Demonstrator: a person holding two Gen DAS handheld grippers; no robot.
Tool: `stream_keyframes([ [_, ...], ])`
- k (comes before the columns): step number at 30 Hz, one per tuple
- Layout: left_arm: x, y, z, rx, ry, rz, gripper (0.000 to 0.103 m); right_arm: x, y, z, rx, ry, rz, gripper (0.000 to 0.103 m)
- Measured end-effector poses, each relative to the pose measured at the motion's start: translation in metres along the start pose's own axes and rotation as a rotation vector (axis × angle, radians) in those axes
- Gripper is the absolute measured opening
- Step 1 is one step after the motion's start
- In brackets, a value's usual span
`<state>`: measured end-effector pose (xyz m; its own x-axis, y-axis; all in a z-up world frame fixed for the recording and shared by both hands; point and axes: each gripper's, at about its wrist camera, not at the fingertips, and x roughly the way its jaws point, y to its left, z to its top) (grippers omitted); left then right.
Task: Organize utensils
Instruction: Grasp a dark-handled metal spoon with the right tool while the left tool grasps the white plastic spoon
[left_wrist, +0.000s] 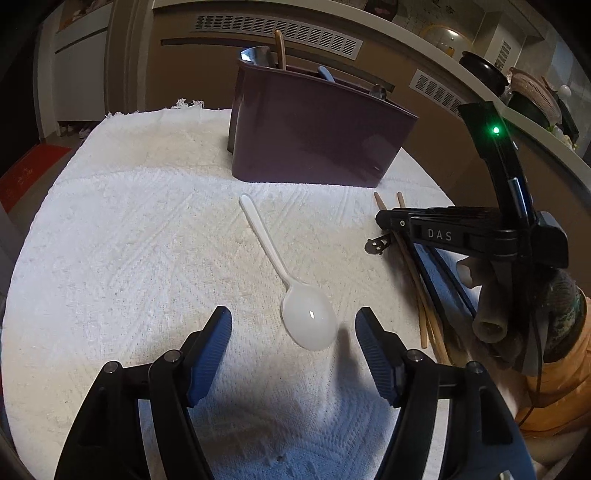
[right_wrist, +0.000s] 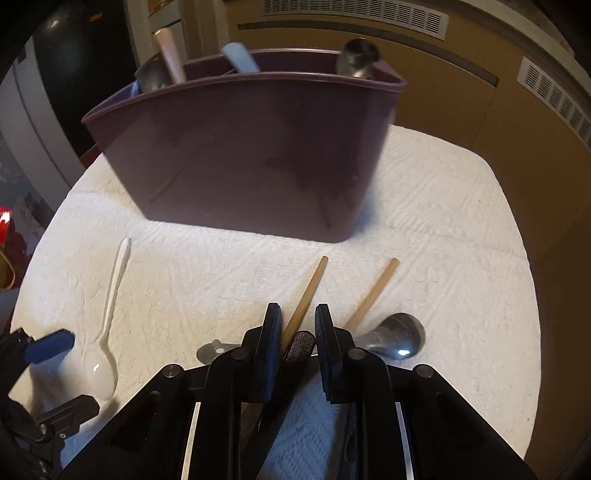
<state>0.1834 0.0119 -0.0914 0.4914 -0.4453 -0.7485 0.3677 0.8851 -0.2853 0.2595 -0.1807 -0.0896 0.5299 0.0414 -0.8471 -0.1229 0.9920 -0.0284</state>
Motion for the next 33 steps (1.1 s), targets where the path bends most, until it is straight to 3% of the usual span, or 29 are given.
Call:
stream_keyframes([
  [1, -0.001, 0.002, 0.002, -0.007, -0.001, -0.003, 0.066, 0.000, 0.002, 0.001, -0.013, 0.001, 0.007, 0.013],
  [5, -0.009, 0.009, 0.020, -0.036, -0.009, 0.000, 0.065, -0.008, -0.001, -0.001, -0.013, -0.002, 0.046, 0.012],
  [9, -0.005, 0.008, 0.046, -0.049, 0.013, 0.005, 0.063, -0.035, -0.003, -0.010, -0.008, -0.060, 0.096, 0.012],
  [18, 0.042, -0.009, 0.081, -0.034, 0.108, 0.121, 0.055, -0.062, -0.032, -0.024, 0.006, -0.118, 0.128, 0.012],
  [23, 0.065, -0.005, 0.089, -0.038, 0.129, 0.169, 0.031, -0.054, -0.052, -0.029, 0.043, -0.126, 0.127, 0.012],
  [26, 0.071, -0.008, 0.090, 0.009, 0.111, 0.215, 0.026, -0.053, -0.056, -0.027, 0.048, -0.125, 0.137, 0.012],
  [30, 0.058, -0.011, 0.081, 0.015, 0.131, 0.190, 0.026, -0.055, -0.055, -0.029, 0.049, -0.120, 0.150, 0.013],
  [33, 0.032, -0.018, 0.064, 0.047, 0.128, 0.210, 0.031, -0.062, -0.053, -0.035, 0.043, -0.114, 0.149, 0.015],
])
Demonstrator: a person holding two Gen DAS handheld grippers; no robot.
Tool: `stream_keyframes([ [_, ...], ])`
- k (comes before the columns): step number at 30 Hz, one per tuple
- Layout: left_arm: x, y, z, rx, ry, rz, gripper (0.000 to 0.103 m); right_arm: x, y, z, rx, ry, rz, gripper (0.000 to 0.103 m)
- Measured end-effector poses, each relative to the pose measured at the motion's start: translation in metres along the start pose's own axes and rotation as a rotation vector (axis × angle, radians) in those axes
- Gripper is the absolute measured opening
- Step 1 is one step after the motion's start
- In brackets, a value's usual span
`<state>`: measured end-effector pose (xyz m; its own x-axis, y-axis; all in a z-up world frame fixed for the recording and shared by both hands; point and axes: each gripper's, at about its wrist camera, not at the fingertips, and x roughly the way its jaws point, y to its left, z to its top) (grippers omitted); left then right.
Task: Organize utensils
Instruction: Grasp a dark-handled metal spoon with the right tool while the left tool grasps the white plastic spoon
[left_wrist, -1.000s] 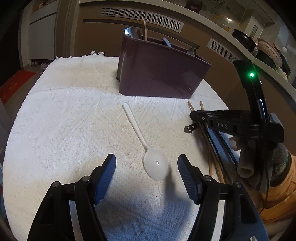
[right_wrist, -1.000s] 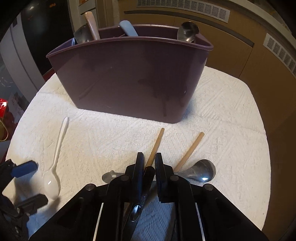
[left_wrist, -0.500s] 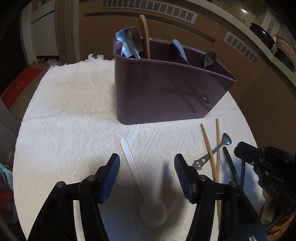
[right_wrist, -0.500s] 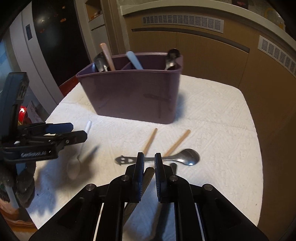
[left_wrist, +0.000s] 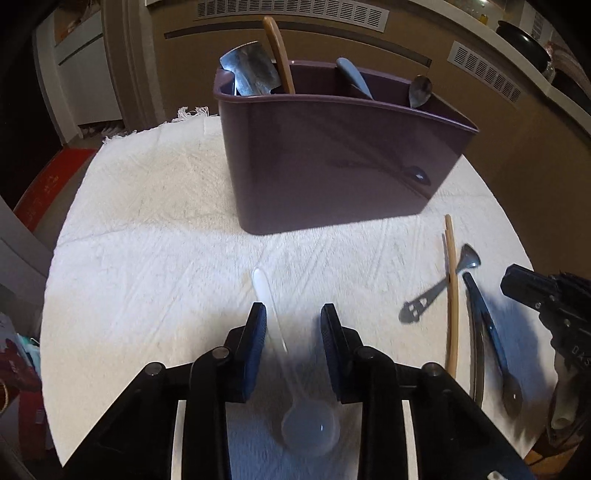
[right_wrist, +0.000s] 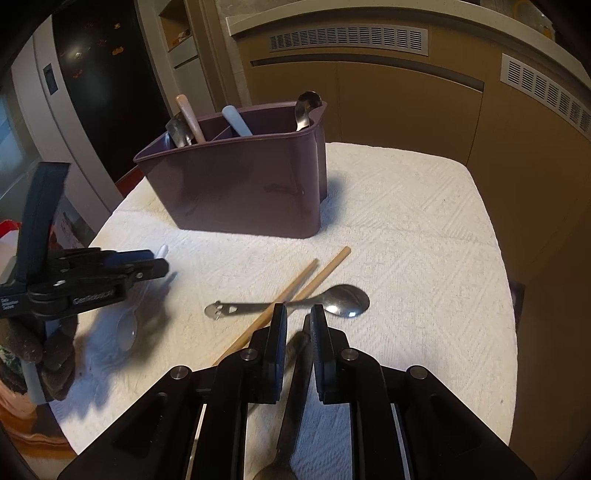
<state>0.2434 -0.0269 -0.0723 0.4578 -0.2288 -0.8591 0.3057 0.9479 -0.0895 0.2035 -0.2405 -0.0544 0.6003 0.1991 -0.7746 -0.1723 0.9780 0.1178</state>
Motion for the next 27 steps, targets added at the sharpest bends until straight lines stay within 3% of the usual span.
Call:
stream_keyframes([
  [2, -0.012, -0.004, -0.016, 0.019, -0.002, 0.022, 0.041, -0.006, 0.007, -0.012, -0.001, 0.034, 0.032, 0.020],
  [6, -0.019, -0.012, -0.046, 0.030, 0.001, 0.038, 0.042, -0.014, 0.029, -0.046, -0.017, 0.106, 0.084, 0.052],
  [7, -0.018, -0.014, -0.050, 0.031, -0.003, 0.044, 0.042, -0.015, 0.036, -0.056, -0.018, 0.121, 0.089, 0.055],
  [10, -0.010, -0.019, -0.053, 0.027, 0.001, 0.038, 0.042, -0.015, 0.059, -0.073, -0.057, 0.144, 0.078, 0.055],
  [13, -0.007, -0.020, -0.050, 0.020, 0.000, 0.029, 0.042, -0.008, 0.077, -0.075, -0.117, 0.126, -0.007, 0.055],
  [16, -0.011, -0.014, -0.050, 0.000, -0.003, 0.011, 0.043, 0.000, 0.071, -0.065, -0.076, 0.102, -0.046, 0.053],
  [19, -0.014, -0.005, -0.047, -0.034, -0.004, 0.006, 0.044, 0.009, 0.050, -0.049, 0.014, 0.112, -0.051, 0.037],
  [22, -0.015, 0.002, -0.046, -0.060, -0.002, 0.004, 0.044, 0.020, 0.038, -0.040, 0.066, 0.134, -0.047, 0.032],
  [24, -0.015, 0.005, -0.045, -0.069, -0.002, 0.001, 0.044, 0.023, 0.039, -0.038, 0.050, 0.128, -0.056, 0.031],
  [27, -0.016, 0.004, -0.044, -0.065, -0.006, -0.003, 0.044, 0.022, 0.047, -0.039, -0.001, 0.114, -0.073, 0.018],
])
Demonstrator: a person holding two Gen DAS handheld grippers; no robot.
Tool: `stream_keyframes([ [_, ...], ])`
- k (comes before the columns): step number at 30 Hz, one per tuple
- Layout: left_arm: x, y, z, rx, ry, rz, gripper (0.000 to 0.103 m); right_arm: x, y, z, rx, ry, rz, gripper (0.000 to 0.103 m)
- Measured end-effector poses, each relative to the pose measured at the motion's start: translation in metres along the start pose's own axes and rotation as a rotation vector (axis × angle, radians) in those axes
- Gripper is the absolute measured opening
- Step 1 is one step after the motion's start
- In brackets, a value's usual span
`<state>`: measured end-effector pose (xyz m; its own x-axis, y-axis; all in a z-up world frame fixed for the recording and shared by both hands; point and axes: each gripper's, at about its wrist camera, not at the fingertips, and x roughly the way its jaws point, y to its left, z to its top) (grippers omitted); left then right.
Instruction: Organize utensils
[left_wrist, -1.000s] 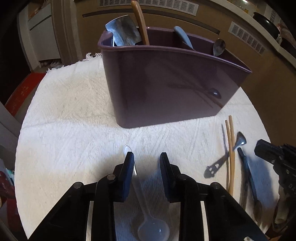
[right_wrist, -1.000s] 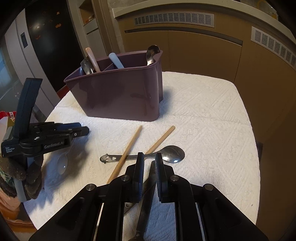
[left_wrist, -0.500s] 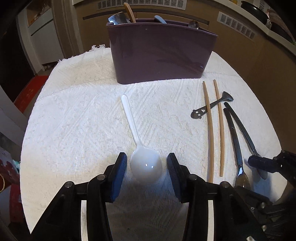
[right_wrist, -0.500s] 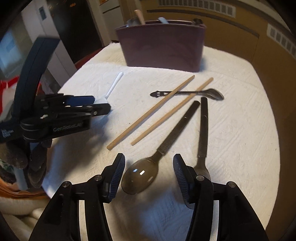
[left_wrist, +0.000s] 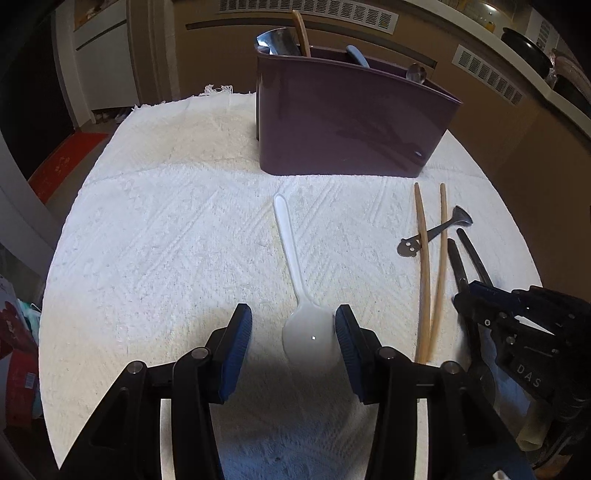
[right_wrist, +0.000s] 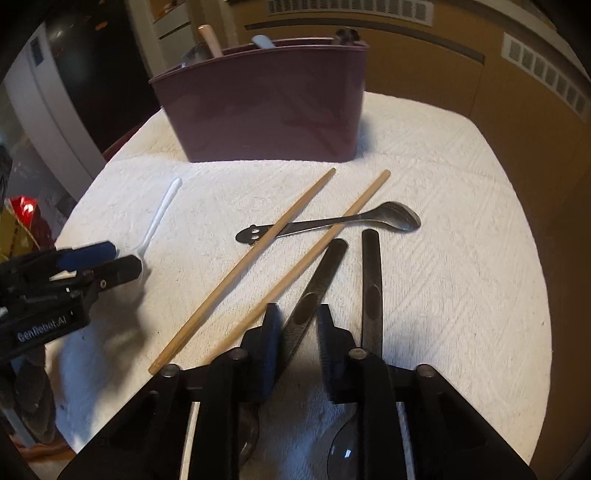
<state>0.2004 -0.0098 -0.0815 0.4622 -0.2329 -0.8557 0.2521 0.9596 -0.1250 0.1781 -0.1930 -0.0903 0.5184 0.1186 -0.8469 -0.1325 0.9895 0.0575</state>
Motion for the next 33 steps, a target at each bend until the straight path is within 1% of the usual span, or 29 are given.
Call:
stream_keyframes([
  [1, -0.001, 0.000, 0.000, 0.004, 0.001, -0.007, 0.044, -0.002, -0.001, 0.000, -0.003, -0.004, 0.030, 0.013],
  [2, -0.001, -0.001, 0.000, 0.006, 0.004, -0.013, 0.044, -0.007, -0.001, -0.002, -0.001, -0.015, 0.051, 0.010],
  [4, 0.000, -0.002, 0.002, 0.007, 0.012, -0.016, 0.044, -0.017, -0.004, -0.002, -0.009, -0.042, 0.050, 0.005],
  [7, 0.004, -0.004, 0.008, 0.021, 0.024, 0.009, 0.044, -0.028, -0.013, -0.002, 0.009, -0.072, 0.050, 0.003],
  [12, 0.018, -0.009, 0.027, 0.036, 0.063, 0.031, 0.043, -0.036, -0.028, -0.010, 0.040, -0.081, 0.068, 0.003],
  [13, 0.021, -0.011, 0.031, 0.043, 0.070, 0.035, 0.042, -0.036, -0.030, -0.012, 0.044, -0.081, 0.072, 0.003],
  [14, 0.025, -0.013, 0.036, 0.053, 0.078, 0.039, 0.038, -0.036, -0.033, -0.015, 0.048, -0.081, 0.076, 0.003],
  [16, 0.035, -0.015, 0.046, 0.064, 0.096, 0.053, 0.035, -0.036, -0.038, -0.019, 0.059, -0.081, 0.085, 0.003],
  [18, 0.040, -0.016, 0.053, 0.079, 0.092, 0.066, 0.034, -0.033, -0.042, -0.020, 0.067, -0.084, 0.097, 0.003],
  [19, 0.042, -0.016, 0.057, 0.088, 0.090, 0.071, 0.030, -0.034, -0.045, -0.022, 0.071, -0.089, 0.100, 0.003],
  [21, 0.043, -0.017, 0.058, 0.101, 0.080, 0.060, 0.017, -0.037, -0.048, -0.024, 0.071, -0.101, 0.110, 0.004],
  [22, 0.043, -0.018, 0.058, 0.112, 0.076, 0.061, 0.009, -0.037, -0.048, -0.025, 0.070, -0.106, 0.112, 0.005],
  [28, 0.023, -0.026, 0.036, 0.162, 0.024, 0.060, 0.008, -0.049, -0.058, -0.026, 0.077, -0.140, 0.106, 0.005],
  [31, 0.004, -0.026, 0.027, 0.150, -0.018, 0.041, 0.008, -0.053, -0.061, -0.025, 0.077, -0.139, 0.095, 0.005],
  [33, -0.008, -0.024, 0.023, 0.130, -0.044, 0.021, 0.008, -0.052, -0.060, -0.025, 0.071, -0.121, 0.095, 0.006],
])
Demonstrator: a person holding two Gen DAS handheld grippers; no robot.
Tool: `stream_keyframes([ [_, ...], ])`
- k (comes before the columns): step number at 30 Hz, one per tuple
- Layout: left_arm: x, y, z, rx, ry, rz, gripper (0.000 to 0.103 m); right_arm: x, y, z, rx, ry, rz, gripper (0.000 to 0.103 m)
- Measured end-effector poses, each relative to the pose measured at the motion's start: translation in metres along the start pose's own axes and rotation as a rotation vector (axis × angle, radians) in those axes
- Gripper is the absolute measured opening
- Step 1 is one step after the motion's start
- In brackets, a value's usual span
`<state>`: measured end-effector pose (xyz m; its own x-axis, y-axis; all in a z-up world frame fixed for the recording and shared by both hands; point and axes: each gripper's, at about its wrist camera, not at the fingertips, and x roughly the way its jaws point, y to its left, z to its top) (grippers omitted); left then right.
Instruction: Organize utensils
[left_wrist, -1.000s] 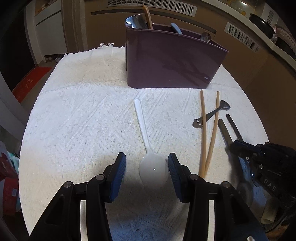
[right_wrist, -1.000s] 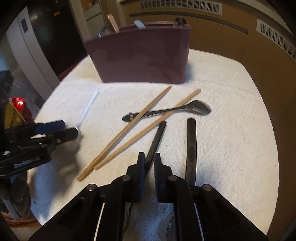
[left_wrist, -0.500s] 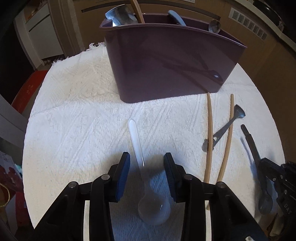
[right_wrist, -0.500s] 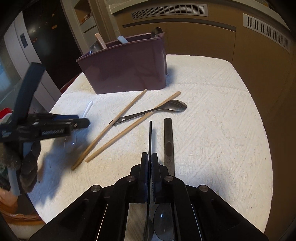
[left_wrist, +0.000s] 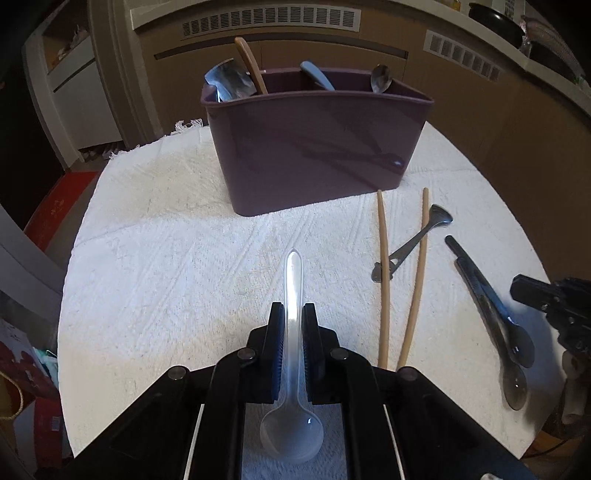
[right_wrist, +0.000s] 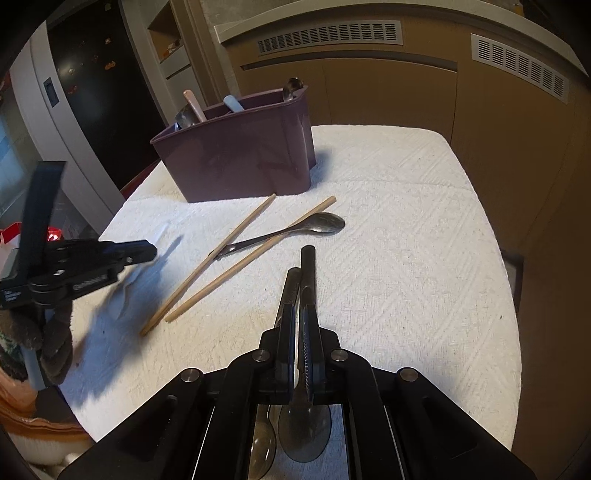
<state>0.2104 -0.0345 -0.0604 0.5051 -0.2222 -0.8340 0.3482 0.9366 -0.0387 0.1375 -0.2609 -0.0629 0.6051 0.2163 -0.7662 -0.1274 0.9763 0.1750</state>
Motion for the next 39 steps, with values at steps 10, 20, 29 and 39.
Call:
stream_keyframes([
  [10, -0.015, 0.014, -0.015, -0.058, -0.049, -0.048, 0.008, 0.031, 0.022, -0.004, -0.026, 0.123, -0.047, 0.021],
  [20, -0.011, 0.031, -0.019, -0.101, -0.051, -0.087, 0.008, 0.057, 0.037, 0.015, -0.114, 0.142, -0.167, 0.020],
  [29, -0.037, 0.029, -0.020, -0.096, -0.105, -0.097, 0.008, 0.027, 0.028, 0.021, -0.069, 0.088, -0.121, 0.013],
  [39, -0.081, 0.002, -0.009, -0.036, -0.210, -0.114, 0.008, -0.031, 0.053, 0.027, -0.121, -0.111, -0.070, 0.012],
])
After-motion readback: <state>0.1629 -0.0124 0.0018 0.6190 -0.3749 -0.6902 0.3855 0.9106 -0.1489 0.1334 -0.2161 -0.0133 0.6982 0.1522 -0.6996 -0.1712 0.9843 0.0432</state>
